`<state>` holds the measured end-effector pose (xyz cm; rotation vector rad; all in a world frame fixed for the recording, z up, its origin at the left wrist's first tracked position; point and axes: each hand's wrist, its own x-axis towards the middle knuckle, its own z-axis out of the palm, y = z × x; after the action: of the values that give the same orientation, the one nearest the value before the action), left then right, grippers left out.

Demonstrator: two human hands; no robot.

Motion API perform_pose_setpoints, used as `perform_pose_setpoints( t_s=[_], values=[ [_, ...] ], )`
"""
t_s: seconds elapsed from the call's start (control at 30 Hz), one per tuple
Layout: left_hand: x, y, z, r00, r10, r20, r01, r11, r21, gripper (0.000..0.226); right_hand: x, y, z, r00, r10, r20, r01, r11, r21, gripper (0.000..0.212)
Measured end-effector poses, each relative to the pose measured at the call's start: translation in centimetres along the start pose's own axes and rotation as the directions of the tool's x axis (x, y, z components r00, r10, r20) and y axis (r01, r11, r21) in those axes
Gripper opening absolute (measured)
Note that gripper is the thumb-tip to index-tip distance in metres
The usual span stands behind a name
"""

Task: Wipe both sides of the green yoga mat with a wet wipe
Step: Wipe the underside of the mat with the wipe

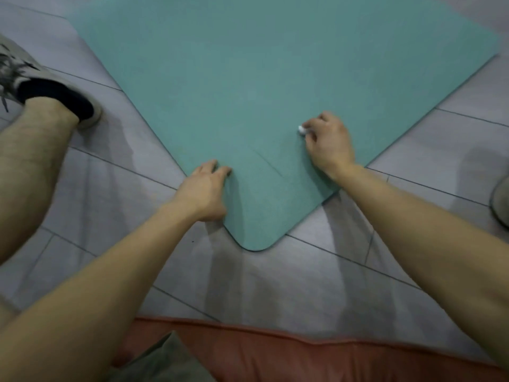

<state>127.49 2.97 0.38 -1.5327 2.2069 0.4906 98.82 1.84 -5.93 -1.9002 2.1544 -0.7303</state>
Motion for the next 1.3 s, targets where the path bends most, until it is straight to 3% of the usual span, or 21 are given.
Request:
perform_pose_setpoints(
  t_s=[0.03, 0.1, 0.2, 0.27, 0.3, 0.37, 0.43, 0.5, 0.53, 0.57, 0.6, 0.67, 0.73, 0.77, 0.83, 0.87, 0.97, 1.03, 1.1, 1.2, 1.3],
  values=[
    [-0.3, 0.7, 0.5, 0.999, -0.005, 0.045, 0.005, 1.0, 0.002, 0.126, -1.8, -1.0, 0.3, 0.999, -0.029, 0.029, 0.028, 0.999, 0.02, 0.023],
    [-0.6, 1.2, 1.2, 0.998, -0.029, 0.059, 0.027, 0.999, 0.025, 0.152, -7.2, -4.3, 0.4, 0.946, -0.276, 0.169, 0.254, 0.957, 0.141, 0.025],
    [-0.3, 1.4, 1.6, 0.999, -0.041, 0.005, 0.04, 0.996, 0.081, 0.157, -14.3, -7.4, -0.4, 0.755, -0.564, 0.335, 0.457, 0.819, 0.347, 0.028],
    [-0.3, 1.5, 1.7, 0.999, -0.046, -0.014, 0.048, 0.995, 0.087, 0.157, -13.7, -6.5, -0.5, 0.694, -0.632, 0.346, 0.534, 0.773, 0.343, 0.023],
    [-0.4, 1.5, 1.7, 0.999, -0.047, -0.017, 0.048, 0.995, 0.092, 0.158, -12.0, -5.5, -0.3, 0.72, -0.619, 0.313, 0.544, 0.784, 0.299, 0.02],
    [-0.3, 1.5, 1.8, 0.999, -0.043, -0.023, 0.045, 0.995, 0.091, 0.158, -7.3, -2.7, -0.4, 0.859, -0.475, 0.192, 0.453, 0.879, 0.147, 0.016],
    [-0.3, 1.6, 1.7, 0.999, -0.046, -0.025, 0.048, 0.995, 0.083, 0.158, -3.3, 0.1, -1.5, 0.979, -0.191, 0.066, 0.191, 0.982, 0.011, 0.018],
    [-0.3, 1.7, 1.6, 0.999, -0.045, -0.018, 0.047, 0.996, 0.08, 0.158, -3.1, 0.0, -1.8, 0.997, 0.076, 0.013, -0.076, 0.997, 0.012, 0.022],
    [-0.3, 1.7, 1.6, 0.999, -0.044, -0.017, 0.045, 0.996, 0.081, 0.157, -4.6, -1.2, -1.5, 0.995, 0.088, 0.05, -0.09, 0.995, 0.038, 0.024],
    [-0.3, 1.8, 1.6, 0.999, -0.042, -0.016, 0.043, 0.996, 0.082, 0.157, -7.2, -2.9, -1.1, 0.992, 0.005, 0.125, -0.016, 0.996, 0.088, 0.024],
    [-0.3, 1.8, 1.6, 0.999, -0.041, -0.016, 0.042, 0.995, 0.086, 0.157, -10.3, -4.6, -0.8, 0.965, -0.136, 0.226, 0.101, 0.982, 0.16, 0.023],
    [-0.2, 2.0, 1.6, 0.999, -0.042, -0.008, 0.042, 0.994, 0.099, 0.155, -15.9, -6.7, -1.2, 0.792, -0.447, 0.415, 0.331, 0.886, 0.323, 0.019],
    [-0.1, 2.3, 1.5, 0.999, -0.041, -0.001, 0.041, 0.993, 0.111, 0.153, -16.5, -5.8, -1.9, 0.645, -0.598, 0.476, 0.47, 0.802, 0.37, 0.013],
    [-0.1, 2.4, 1.5, 0.999, -0.045, 0.001, 0.044, 0.993, 0.112, 0.152, -15.4, -4.5, -2.2, 0.631, -0.615, 0.473, 0.5, 0.789, 0.358, 0.011],
    [-0.1, 2.5, 1.3, 0.999, -0.051, 0.004, 0.05, 0.993, 0.106, 0.151, -12.6, -2.4, -2.7, 0.693, -0.568, 0.444, 0.497, 0.823, 0.276, 0.009],
    [-0.1, 2.4, 1.3, 0.999, -0.05, 0.008, 0.048, 0.993, 0.107, 0.15, -11.3, -1.6, -3.0, 0.766, -0.5, 0.404, 0.456, 0.866, 0.207, 0.008],
    [-0.2, 2.4, 1.3, 0.998, -0.056, 0.009, 0.055, 0.994, 0.099, 0.149, -8.6, -0.4, -4.9, 0.968, -0.172, 0.183, 0.155, 0.983, 0.103, 0.008],
    [-0.3, 2.3, 1.3, 0.998, -0.065, 0.016, 0.063, 0.995, 0.08, 0.149, -8.0, -0.6, -6.1, 0.991, -0.068, 0.112, 0.055, 0.992, 0.112, 0.007],
    [-0.8, 2.6, 1.6, 0.999, -0.043, 0.015, 0.043, 0.998, 0.044, 0.142, -8.1, -1.3, -6.5, 0.988, -0.065, 0.137, 0.054, 0.995, 0.085, 0.006],
    [-2.7, 4.7, 3.7, 0.997, 0.074, -0.03, -0.074, 0.997, -0.003, 0.126, -9.1, -1.8, -6.3, 0.979, -0.029, 0.2, 0.024, 0.999, 0.029, 0.01],
    [-4.1, 6.9, 6.2, 0.978, 0.179, -0.111, -0.17, 0.982, 0.082, 0.12, -10.0, -1.9, -6.0, 0.974, -0.019, 0.224, 0.013, 0.999, 0.029, 0.011]
  ],
)
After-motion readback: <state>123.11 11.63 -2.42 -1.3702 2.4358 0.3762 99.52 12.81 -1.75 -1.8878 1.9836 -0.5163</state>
